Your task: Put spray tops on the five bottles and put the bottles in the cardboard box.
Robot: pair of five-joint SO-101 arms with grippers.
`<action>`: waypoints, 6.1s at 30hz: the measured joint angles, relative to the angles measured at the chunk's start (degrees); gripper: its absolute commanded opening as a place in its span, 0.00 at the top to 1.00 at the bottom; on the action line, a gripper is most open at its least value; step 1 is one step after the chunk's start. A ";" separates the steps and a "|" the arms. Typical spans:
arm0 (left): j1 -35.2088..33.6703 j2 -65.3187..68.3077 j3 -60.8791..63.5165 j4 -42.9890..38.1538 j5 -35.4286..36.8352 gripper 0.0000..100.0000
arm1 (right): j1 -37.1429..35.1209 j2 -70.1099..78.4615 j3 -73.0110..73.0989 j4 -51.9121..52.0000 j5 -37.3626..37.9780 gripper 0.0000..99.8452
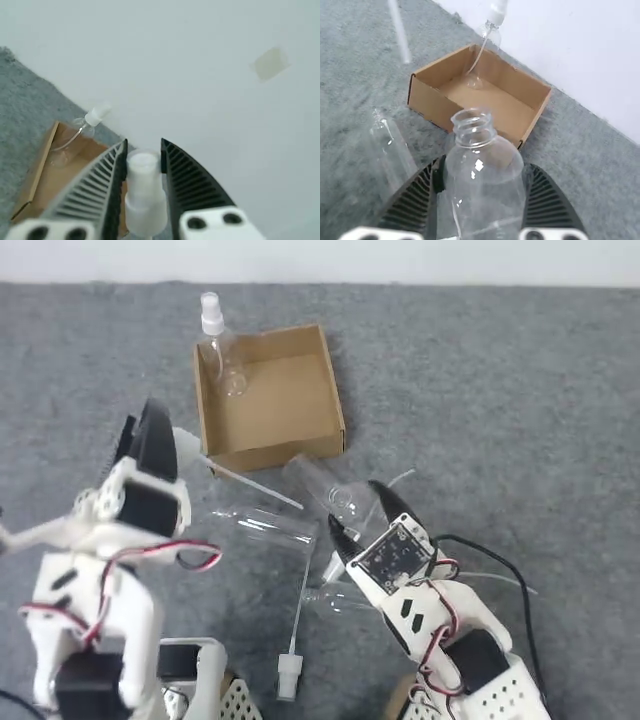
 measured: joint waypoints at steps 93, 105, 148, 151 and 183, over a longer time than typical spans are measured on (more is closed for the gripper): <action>15.74 -16.44 18.20 -3.87 -12.48 0.99 | -10.29 0.00 2.29 -0.09 -0.09 0.92; 21.10 -16.35 23.47 -3.87 -14.07 0.99 | -10.37 0.09 2.55 -0.09 0.00 0.92; 33.05 -16.53 30.86 -3.96 -33.23 0.98 | -9.49 0.00 2.73 -2.37 -4.04 0.92; 33.05 -16.62 30.95 -4.31 -33.49 0.91 | -9.32 0.00 2.73 -3.25 -9.14 0.92; 26.29 -16.18 32.18 2.20 -33.93 0.68 | -8.09 -0.09 2.64 -4.13 -11.43 0.92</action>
